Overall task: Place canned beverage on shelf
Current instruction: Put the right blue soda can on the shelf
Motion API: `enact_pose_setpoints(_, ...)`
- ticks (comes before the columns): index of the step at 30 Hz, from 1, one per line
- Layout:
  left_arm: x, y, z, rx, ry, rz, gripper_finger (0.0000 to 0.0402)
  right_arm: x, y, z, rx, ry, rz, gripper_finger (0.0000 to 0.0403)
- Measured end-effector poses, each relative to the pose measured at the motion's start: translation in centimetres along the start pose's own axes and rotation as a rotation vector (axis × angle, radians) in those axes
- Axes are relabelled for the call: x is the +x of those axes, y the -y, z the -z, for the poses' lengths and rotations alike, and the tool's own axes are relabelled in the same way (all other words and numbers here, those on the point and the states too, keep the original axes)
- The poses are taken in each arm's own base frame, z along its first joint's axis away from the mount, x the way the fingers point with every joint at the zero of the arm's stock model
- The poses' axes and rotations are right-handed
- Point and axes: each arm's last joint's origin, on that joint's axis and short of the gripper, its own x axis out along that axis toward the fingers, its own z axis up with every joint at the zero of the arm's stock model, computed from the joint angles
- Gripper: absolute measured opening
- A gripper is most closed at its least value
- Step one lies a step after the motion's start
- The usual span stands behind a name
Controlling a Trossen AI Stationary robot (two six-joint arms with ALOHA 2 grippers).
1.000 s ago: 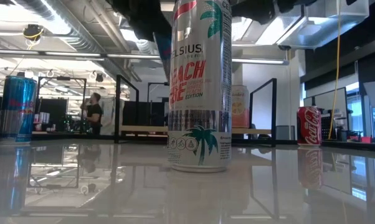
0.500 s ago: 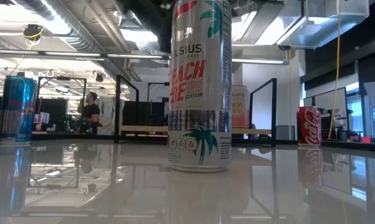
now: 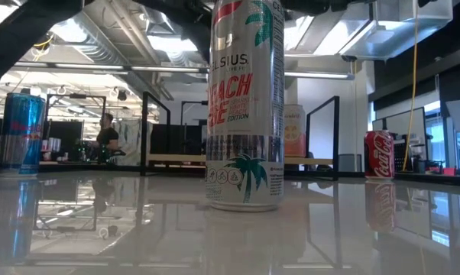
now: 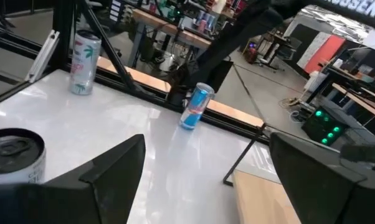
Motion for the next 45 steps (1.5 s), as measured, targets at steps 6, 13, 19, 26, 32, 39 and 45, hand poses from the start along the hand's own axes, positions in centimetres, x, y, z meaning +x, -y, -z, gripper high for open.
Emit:
enact_pose_setpoints(6, -0.2, -1.7, 1.0, -0.022, 0.006, 0.016, 0.022, 0.0, 0.0, 0.0, -0.001, 0.0, 0.0, 0.034)
enact_pose_setpoints(13, -0.1, -3.2, 2.0, -0.011, 0.001, 0.03, 0.022, 0.0, -0.2, 0.5, -0.016, -0.056, -0.023, 0.034)
enact_pose_setpoints(19, 0.6, -4.2, 2.7, 0.003, -0.002, 0.046, 0.022, 0.0, -0.2, 0.5, -0.031, -0.054, -0.022, 0.034)
enact_pose_setpoints(26, 0.4, -4.6, 1.7, 0.015, 0.133, 0.064, 0.022, 0.0, -0.2, 0.5, -0.038, -0.051, -0.021, 0.034)
enact_pose_setpoints(32, 2.7, -3.9, 1.2, 0.043, 0.14, 0.057, 0.022, 0.0, -0.2, 0.5, -0.038, -0.051, -0.021, 0.034)
enact_pose_setpoints(39, 4.8, -4.9, 2.4, 0.016, 0.09, 0.044, 0.022, 0.0, -0.2, 0.5, -0.039, -0.055, -0.023, 0.034)
enact_pose_setpoints(45, 5.5, -5.1, 2.6, 0.018, 0.093, 0.045, 0.0238, 0.0, -0.2, 0.6, -0.04, -0.057, -0.025, 0.034)
